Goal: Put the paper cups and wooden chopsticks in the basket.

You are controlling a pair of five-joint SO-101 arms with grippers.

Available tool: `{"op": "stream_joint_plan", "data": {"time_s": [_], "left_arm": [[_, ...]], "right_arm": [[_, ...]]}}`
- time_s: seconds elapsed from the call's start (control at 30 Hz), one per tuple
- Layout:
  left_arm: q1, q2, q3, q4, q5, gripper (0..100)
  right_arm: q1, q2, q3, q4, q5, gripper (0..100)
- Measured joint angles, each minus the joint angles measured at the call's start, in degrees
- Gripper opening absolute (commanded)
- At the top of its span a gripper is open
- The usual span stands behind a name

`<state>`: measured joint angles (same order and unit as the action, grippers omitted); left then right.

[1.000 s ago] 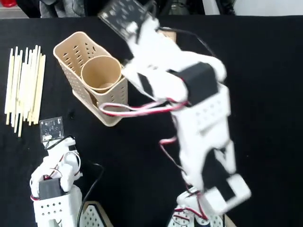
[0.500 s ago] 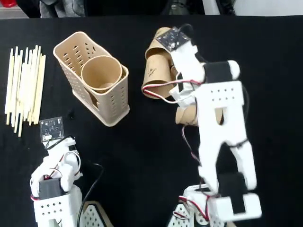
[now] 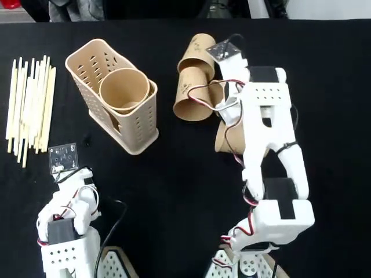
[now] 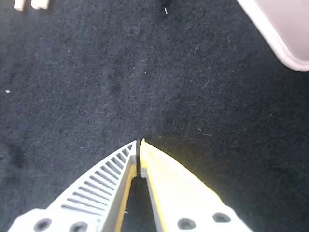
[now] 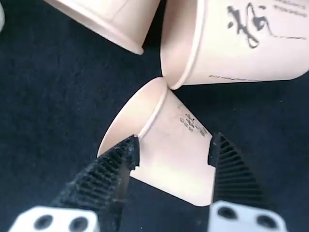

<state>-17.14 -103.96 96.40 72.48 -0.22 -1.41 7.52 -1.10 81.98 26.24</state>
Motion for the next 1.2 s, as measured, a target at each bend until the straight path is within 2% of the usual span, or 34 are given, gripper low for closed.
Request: {"op": "stream_joint_plan", "data": {"time_s": [0.2,0.47,0.97,1.2], "left_arm": [[0.00,0.00,0.00,0.00,0.00,3],[0.00,0.00,0.00,0.00,0.00,3],[0.00,0.00,0.00,0.00,0.00,3],[0.00,0.00,0.00,0.00,0.00,3]], "right_arm": [[-0.79,0.00,0.53,0.00,-4.40,24.1],[-6.68,0.00,0.53,0.79,-9.23,24.0],[-6.68,-7.56,0.53,5.89,-9.32,23.8],[-6.68,-7.38,4.75,4.75,-9.32,23.8]]}}
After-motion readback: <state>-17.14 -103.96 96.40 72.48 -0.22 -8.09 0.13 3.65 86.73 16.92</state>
